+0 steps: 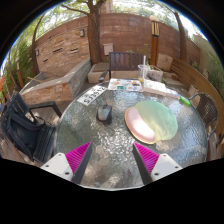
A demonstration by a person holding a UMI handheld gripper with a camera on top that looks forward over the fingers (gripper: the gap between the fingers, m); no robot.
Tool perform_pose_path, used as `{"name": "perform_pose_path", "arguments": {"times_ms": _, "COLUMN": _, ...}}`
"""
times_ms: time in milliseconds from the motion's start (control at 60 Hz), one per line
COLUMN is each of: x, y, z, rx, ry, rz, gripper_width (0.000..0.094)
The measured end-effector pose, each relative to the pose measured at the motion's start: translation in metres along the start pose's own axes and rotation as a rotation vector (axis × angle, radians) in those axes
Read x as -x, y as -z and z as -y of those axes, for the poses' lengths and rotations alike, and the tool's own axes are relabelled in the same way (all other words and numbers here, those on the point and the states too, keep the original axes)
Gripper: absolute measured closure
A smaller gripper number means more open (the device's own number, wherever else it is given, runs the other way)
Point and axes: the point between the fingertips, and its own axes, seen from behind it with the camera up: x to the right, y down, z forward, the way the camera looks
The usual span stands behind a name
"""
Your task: Arrange mouse
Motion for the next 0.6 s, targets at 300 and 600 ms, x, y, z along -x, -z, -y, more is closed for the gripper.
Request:
{"name": "perform_pose_path", "arguments": {"times_ms": 300, "x": 0.037, "y": -0.15, "z": 0.081, "rx": -0.05, "ry": -0.009, "rz": -0.041, "gripper_width": 0.0111}}
{"name": "perform_pose_path", "arguments": {"times_ms": 600, "x": 0.033, "y": -0.177, "z": 0.083, "rx": -0.031, "ry": 0.009, "rz": -0.052, "gripper_width": 0.0491}}
